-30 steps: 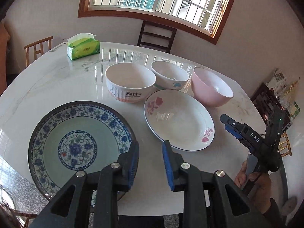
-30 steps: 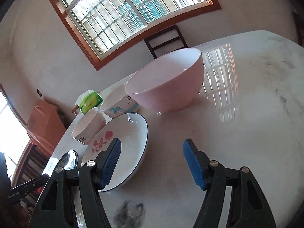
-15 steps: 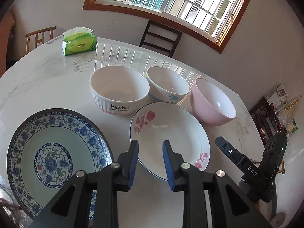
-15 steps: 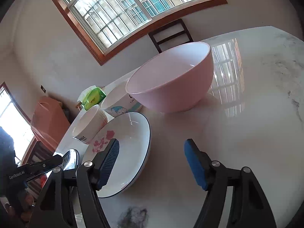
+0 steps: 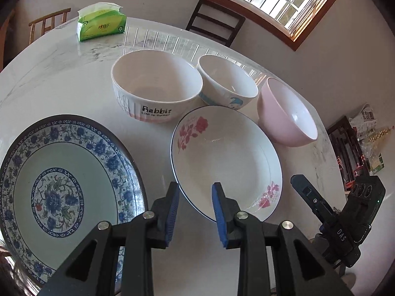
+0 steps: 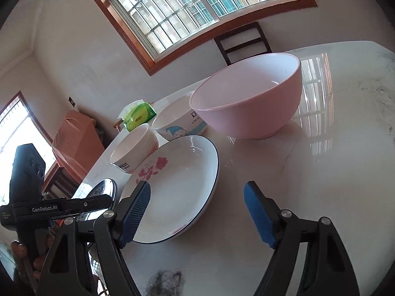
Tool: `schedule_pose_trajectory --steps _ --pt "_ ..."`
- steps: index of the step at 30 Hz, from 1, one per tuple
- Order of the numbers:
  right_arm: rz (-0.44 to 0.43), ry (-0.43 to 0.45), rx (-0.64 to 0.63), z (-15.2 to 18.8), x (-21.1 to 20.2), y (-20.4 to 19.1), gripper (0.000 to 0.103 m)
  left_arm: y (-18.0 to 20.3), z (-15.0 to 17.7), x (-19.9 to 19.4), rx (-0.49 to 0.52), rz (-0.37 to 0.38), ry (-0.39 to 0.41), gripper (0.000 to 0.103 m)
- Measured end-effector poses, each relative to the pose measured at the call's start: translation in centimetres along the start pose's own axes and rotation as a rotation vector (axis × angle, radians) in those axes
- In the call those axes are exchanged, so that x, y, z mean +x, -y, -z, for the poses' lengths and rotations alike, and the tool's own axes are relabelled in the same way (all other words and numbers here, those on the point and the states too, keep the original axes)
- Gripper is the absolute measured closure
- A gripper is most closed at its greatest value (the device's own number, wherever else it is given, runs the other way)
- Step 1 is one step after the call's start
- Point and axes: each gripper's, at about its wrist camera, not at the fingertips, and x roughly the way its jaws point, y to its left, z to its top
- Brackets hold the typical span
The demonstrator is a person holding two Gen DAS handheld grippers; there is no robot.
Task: Organize plates and bowls
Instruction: 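Move the left tool to the white pink-flower plate and grip its rim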
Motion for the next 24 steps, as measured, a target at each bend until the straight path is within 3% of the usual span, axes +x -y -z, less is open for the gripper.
schedule_pose_trajectory --steps 13,24 --pt "-0.044 -0.142 0.111 -0.2 2.4 1.5 0.033 0.2 -1.8 1.6 0.038 -0.035 -0.019 0.07" --pt "-0.04 -0.174 0.089 -0.6 3.4 1.2 0.041 -1.1 -3.0 3.8 0.001 -0.03 -0.066 0.07"
